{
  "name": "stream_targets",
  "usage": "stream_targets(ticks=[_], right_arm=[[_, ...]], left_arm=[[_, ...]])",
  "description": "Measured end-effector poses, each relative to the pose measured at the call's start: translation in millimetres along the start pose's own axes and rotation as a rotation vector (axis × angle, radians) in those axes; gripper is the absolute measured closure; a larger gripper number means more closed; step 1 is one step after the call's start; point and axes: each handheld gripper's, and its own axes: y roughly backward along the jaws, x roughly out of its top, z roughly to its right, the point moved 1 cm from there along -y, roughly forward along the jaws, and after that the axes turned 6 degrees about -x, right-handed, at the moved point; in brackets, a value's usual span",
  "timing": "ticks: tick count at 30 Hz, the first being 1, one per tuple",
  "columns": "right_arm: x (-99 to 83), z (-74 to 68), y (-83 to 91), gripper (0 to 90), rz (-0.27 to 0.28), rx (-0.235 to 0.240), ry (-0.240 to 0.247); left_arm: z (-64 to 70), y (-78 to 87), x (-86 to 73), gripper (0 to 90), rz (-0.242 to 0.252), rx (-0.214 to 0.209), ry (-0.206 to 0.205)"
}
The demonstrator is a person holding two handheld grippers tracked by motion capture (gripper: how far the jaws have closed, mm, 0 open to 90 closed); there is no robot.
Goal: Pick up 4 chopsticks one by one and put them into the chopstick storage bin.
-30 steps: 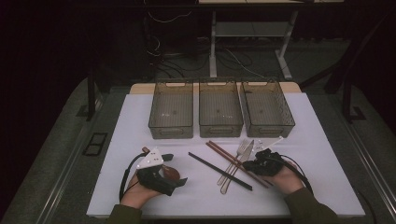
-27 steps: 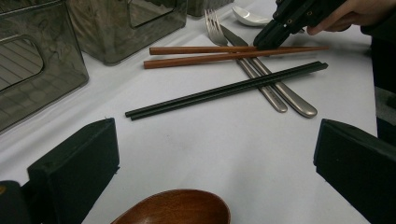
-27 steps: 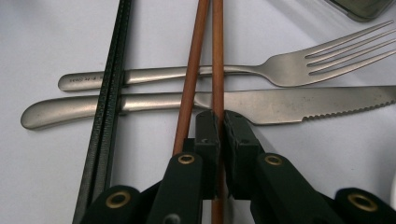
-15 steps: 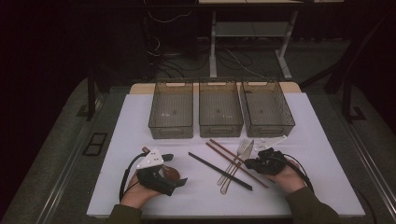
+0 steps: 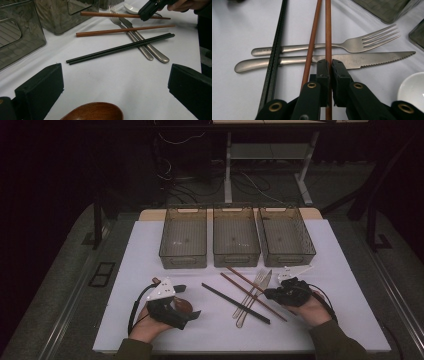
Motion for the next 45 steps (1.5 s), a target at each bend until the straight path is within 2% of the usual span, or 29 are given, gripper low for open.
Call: stream_targets(ticks=[12, 20, 26, 45], right_arm=[[4.2, 0.3, 7.8, 84.4, 0.044, 0.042, -0.016], [10.2, -3.2, 13.2, 84.4, 0.067, 0.049, -0.002], [17.0, 1.2, 15.8, 84.4, 0.094, 0.049, -0.02], [39.2, 1.9, 12.7, 84.4, 0.107, 0.052, -0.019]], left_arm=[[0.2, 0.2, 0.0, 0.0, 0.001, 0.0, -0.009], [-2.6, 0.4, -0.7, 0.0, 0.003, -0.005, -0.008], [-3.1, 0.1, -0.9, 0.0, 0.001, -0.002, -0.009], [-0.2, -0.2, 0.1, 0.0, 0.004, 0.003, -0.015]])
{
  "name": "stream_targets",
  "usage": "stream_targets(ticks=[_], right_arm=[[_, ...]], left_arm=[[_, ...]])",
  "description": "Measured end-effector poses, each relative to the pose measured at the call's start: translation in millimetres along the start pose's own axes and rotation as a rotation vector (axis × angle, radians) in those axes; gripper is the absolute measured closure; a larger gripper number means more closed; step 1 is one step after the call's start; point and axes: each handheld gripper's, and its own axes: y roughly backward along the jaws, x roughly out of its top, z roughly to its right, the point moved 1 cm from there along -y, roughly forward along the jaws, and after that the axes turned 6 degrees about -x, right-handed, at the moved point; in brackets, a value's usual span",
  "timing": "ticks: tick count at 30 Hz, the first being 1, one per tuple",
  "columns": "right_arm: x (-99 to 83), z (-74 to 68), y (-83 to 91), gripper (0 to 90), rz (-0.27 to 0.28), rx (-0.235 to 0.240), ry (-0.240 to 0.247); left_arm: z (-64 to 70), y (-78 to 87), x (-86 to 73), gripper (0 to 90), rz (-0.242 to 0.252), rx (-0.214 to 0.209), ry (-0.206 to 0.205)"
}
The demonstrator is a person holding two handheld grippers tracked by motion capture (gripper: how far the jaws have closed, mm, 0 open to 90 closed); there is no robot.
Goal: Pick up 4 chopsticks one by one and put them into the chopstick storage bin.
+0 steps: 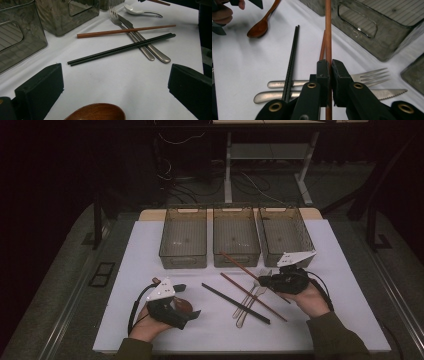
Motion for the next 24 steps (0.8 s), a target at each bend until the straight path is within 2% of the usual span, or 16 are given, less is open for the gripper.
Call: stream_targets(ticks=[24], right_arm=[[35.5, -2.9, -17.0, 84.4, 0.026, -0.001, -0.002]], left_arm=[[-1.3, 0.0, 0.0, 0.0, 0.003, -0.008, -0.003]])
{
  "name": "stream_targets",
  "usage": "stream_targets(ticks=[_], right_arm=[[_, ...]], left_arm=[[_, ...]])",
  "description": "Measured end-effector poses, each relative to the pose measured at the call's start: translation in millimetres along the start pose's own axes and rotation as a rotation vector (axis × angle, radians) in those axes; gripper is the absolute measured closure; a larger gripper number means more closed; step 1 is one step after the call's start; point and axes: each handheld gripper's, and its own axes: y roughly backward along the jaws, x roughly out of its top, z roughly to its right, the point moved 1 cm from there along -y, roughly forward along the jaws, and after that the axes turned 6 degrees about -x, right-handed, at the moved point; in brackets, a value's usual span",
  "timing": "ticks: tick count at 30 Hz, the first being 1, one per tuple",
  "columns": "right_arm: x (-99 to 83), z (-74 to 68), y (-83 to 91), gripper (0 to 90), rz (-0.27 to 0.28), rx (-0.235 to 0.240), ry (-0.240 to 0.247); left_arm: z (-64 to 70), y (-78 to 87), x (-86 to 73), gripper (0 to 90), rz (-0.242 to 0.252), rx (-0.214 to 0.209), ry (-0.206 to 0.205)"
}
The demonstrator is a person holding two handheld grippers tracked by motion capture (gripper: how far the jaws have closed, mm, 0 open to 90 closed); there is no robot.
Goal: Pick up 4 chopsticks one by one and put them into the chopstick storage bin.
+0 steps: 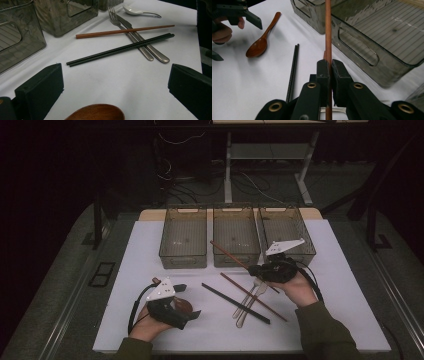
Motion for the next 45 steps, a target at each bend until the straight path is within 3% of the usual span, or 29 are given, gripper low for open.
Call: stream_targets(ticks=[20, 45], right_arm=[[22.7, -2.2, -17.9, 84.3, 0.012, -0.025, -0.006], [88.1, 0.0, -56.0, 84.4, -0.089, -0.079, 0.001]], left_arm=[[1.0, -1.5, 0.3, 0.0, 0.003, 0.002, 0.0], [2.5, -1.0, 1.0, 0.0, 0.007, 0.002, -0.011]])
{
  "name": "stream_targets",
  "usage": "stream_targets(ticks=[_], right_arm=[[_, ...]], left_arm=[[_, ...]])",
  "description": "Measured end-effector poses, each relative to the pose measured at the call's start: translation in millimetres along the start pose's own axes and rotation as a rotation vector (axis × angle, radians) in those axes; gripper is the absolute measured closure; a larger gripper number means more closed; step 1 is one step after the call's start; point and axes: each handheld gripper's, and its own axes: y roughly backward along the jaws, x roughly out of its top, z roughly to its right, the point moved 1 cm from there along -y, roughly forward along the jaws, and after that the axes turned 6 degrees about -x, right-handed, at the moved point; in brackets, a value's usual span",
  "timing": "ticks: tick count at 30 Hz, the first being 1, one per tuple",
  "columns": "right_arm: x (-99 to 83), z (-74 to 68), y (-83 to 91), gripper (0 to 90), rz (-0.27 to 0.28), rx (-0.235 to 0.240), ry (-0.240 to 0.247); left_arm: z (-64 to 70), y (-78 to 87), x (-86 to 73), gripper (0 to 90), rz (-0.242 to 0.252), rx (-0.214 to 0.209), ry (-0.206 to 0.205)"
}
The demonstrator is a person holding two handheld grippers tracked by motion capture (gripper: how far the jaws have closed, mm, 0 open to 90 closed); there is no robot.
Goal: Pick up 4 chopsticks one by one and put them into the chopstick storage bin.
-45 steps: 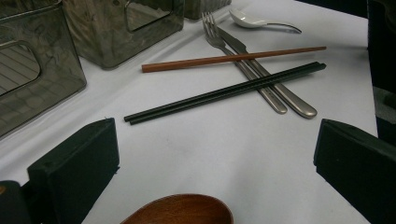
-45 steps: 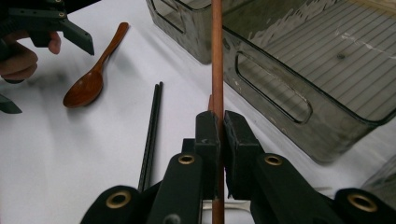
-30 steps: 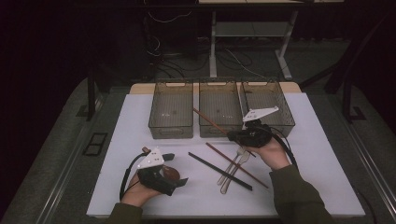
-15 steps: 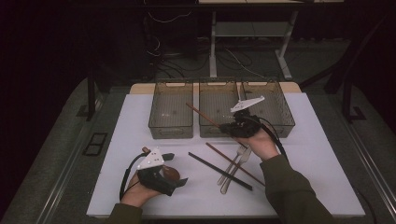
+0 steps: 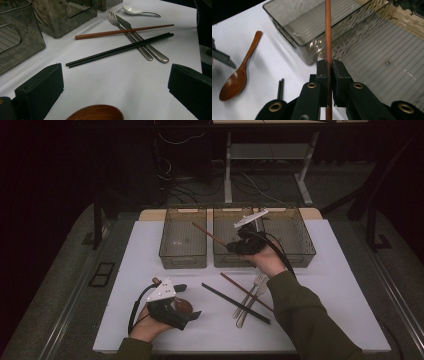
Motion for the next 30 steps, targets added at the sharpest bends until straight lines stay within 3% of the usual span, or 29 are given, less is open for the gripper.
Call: stream_targets(ticks=[11, 30], right_arm=[[27.9, 0.0, -24.9, 84.4, -0.025, -0.018, -0.018], [55.4, -3.2, -60.3, 84.4, -0.044, -0.054, -0.057]], left_arm=[[0.8, 0.4, 0.1, 0.0, 0.003, -0.004, 0.003], [1.0, 0.7, 0.1, 0.0, -0.001, -0.002, 0.004]])
